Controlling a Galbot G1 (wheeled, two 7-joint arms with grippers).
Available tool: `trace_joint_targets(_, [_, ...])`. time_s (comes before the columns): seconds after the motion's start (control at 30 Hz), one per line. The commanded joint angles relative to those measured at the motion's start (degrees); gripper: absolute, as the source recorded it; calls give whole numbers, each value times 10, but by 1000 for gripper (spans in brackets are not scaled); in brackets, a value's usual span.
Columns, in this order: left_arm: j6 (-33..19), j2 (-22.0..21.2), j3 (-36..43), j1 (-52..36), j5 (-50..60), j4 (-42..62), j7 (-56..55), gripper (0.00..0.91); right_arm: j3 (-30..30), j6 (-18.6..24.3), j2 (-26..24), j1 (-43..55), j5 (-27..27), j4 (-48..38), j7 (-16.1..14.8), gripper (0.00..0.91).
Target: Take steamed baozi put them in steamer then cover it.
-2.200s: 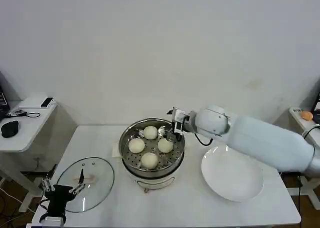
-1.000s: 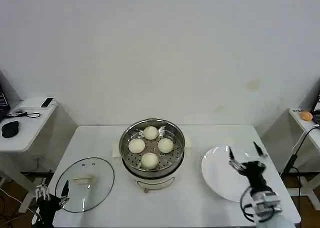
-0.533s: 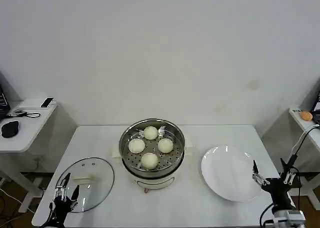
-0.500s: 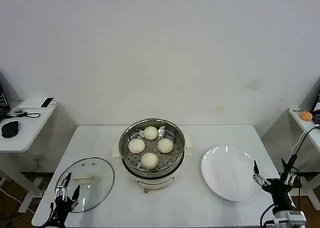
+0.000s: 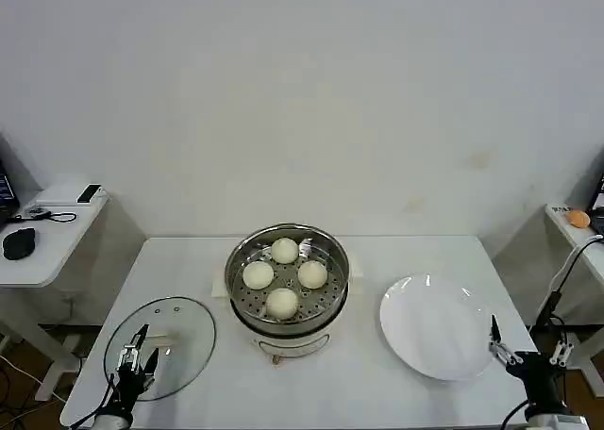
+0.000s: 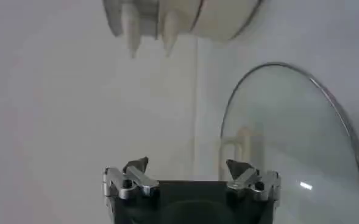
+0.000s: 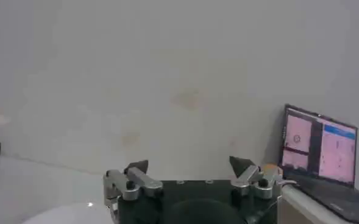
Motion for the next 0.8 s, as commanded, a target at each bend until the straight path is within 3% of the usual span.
trace_joint_targets(0.03, [2,8,8,-46,11,44,8,907,5,4,6,-8,1,1,0,907])
trace_joint_targets(0.8, [13,29,30,-132,6,93,27,907,-8,14,15,1,-18,-23,-2,907])
